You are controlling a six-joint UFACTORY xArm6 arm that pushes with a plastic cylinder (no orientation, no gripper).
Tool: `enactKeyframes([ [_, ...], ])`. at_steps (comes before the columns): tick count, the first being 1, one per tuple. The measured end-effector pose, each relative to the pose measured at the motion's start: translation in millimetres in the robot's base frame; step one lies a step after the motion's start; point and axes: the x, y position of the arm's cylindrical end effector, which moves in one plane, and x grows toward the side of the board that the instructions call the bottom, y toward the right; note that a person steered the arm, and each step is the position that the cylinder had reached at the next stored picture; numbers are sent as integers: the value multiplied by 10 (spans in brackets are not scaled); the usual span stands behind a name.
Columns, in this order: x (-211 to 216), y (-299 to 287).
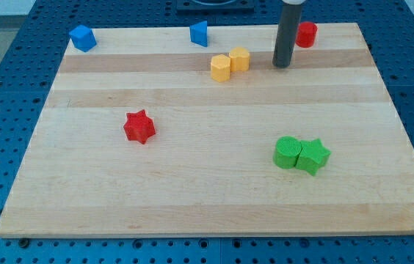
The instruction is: Place the yellow heart on the centre left of the board
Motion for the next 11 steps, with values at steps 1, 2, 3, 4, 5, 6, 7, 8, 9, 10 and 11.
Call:
enactKeyframes([
  [1, 0, -104],
  [2, -60, -265],
  [3, -181, -476],
  [4, -190, -768],
  [5, -185, -998],
  [6, -185, -1200],
  [7, -182, -1493],
  [8, -99, -1787],
  [9, 68, -1977],
  [10, 245, -2106],
  [11, 262, -2328],
])
